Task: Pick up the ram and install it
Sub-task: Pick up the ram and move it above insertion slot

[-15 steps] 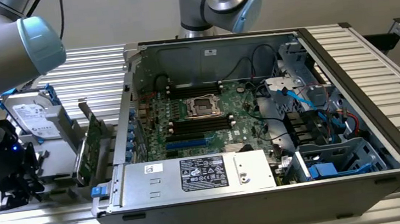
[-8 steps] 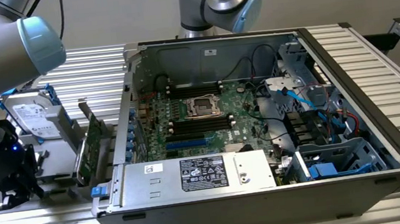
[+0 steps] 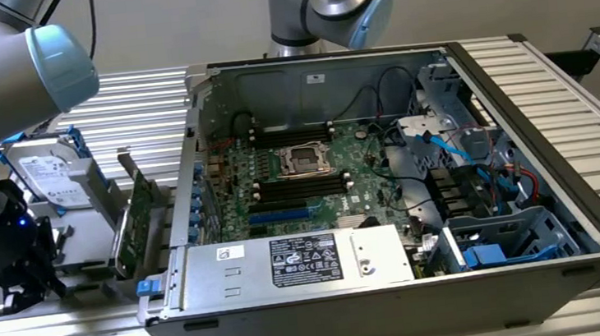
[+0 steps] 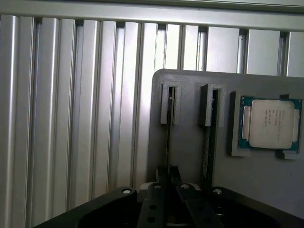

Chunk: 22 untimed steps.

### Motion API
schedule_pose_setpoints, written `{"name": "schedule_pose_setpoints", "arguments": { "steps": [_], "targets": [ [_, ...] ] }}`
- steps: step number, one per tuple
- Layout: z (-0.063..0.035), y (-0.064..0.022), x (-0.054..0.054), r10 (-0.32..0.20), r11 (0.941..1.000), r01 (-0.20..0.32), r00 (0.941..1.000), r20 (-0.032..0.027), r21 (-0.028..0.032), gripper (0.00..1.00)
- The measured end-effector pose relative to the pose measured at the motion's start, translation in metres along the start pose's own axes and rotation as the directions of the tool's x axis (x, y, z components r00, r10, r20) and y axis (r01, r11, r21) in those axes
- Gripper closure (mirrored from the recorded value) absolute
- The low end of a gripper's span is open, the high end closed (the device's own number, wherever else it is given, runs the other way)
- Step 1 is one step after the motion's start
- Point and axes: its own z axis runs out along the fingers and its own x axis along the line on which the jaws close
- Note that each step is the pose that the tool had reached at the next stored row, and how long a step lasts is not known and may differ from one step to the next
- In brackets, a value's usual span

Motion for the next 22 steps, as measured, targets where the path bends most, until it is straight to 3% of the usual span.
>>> {"name": "schedule_pose_setpoints", "arguments": {
  "steps": [22],
  "targets": [
    [0.0035,-0.0002,0.0000,0.022,0.9998,-0.022,0.9998,0.0011,-0.0004,0.86]
  ]
}}
